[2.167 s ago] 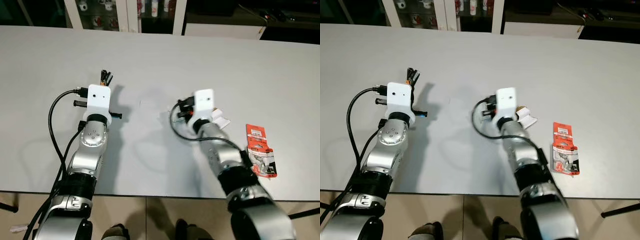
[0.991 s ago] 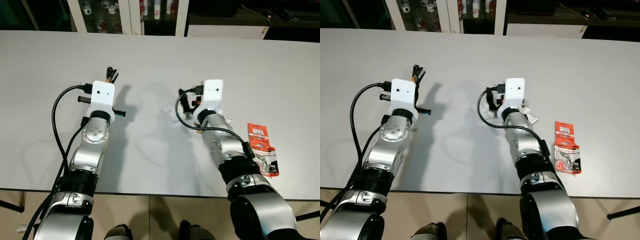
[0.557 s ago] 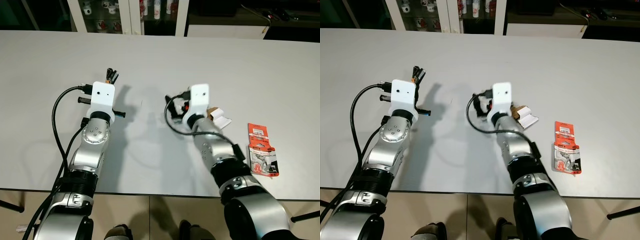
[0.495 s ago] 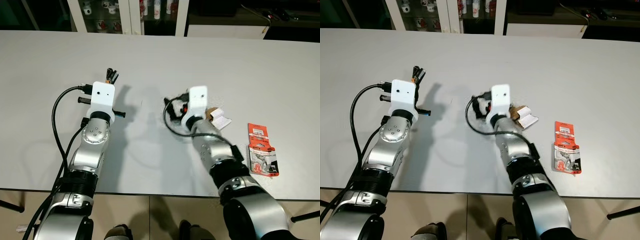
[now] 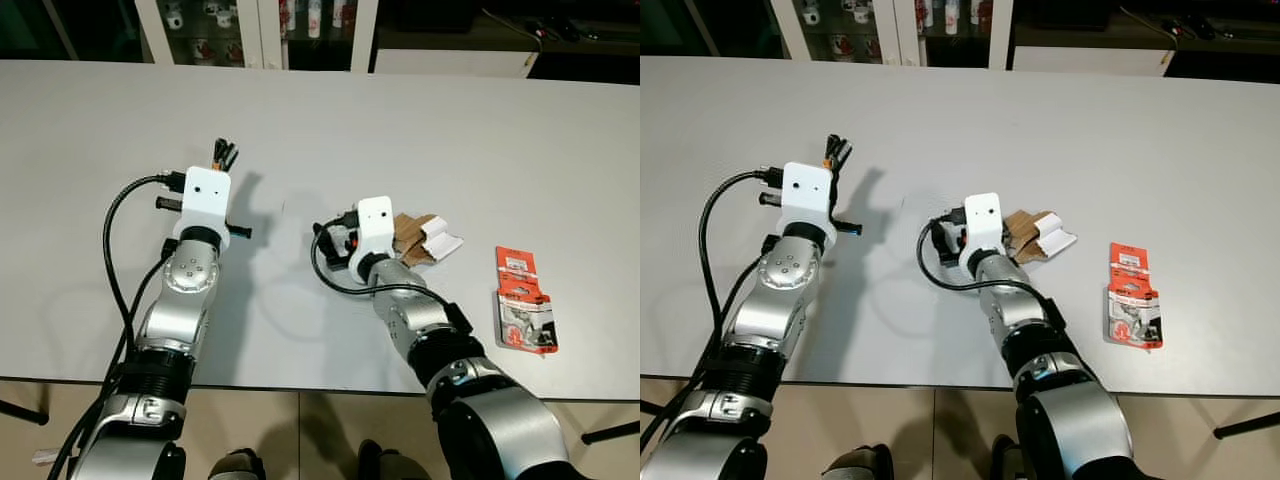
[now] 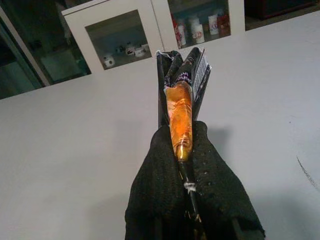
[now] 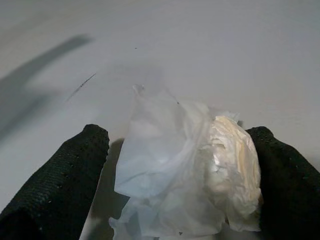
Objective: Picking trash to rubbish bin
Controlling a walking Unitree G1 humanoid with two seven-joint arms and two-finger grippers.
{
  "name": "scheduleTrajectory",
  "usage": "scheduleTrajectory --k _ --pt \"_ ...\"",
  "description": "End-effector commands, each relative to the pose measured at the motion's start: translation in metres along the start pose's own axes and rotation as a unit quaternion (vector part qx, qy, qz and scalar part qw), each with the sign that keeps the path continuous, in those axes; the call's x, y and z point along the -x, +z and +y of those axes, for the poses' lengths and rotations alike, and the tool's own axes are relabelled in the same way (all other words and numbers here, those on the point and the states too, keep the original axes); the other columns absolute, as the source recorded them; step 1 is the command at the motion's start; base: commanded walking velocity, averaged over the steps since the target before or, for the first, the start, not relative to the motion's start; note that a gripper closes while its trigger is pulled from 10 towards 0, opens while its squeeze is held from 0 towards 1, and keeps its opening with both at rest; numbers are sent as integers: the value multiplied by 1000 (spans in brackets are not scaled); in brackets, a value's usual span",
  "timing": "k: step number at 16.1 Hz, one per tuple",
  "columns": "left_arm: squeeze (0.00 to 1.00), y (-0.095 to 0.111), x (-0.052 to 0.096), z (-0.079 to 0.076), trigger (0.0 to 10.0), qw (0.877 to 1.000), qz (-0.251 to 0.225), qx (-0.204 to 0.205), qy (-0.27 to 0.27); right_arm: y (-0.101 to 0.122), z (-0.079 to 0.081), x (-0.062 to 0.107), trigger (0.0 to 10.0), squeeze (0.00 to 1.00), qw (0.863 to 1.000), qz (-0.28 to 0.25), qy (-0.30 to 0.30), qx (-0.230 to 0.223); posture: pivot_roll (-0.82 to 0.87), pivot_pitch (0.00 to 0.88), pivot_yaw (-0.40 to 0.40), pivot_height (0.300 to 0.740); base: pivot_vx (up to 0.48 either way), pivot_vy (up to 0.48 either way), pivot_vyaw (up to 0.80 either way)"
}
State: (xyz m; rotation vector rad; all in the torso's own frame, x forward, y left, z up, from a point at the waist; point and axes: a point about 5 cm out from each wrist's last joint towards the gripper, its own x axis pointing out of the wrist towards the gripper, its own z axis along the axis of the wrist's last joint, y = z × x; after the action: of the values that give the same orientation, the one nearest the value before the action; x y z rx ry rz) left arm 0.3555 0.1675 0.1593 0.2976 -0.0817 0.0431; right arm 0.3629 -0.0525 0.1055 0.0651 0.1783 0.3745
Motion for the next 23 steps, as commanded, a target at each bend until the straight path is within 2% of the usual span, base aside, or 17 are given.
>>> scheduleTrajectory --k 1,2,3,4,23 --pt "0 0 2 -3 10000 1000 2 -6 -11 -17 1 4 10000 0 999 32 2 1 29 154 -5 740 0 0 0" --pt "0 0 3 -4 10000 1000 2 -6 -12 -19 0 4 10000 0 999 34 2 0 29 154 -6 740 0 0 0" --pt "0 0 3 -5 10000 1000 3 -6 -14 -20 0 5 6196 0 999 36 2 0 29 153 -5 740 0 0 0" --pt "0 0 2 -5 10000 1000 3 -5 -16 -21 -1 5 0 0 999 37 2 0 28 150 -5 740 0 0 0" --pt "0 2 0 -10 10000 1000 3 -2 -24 -20 -3 6 0 0 1000 28 4 -3 24 140 -3 740 0 0 0"
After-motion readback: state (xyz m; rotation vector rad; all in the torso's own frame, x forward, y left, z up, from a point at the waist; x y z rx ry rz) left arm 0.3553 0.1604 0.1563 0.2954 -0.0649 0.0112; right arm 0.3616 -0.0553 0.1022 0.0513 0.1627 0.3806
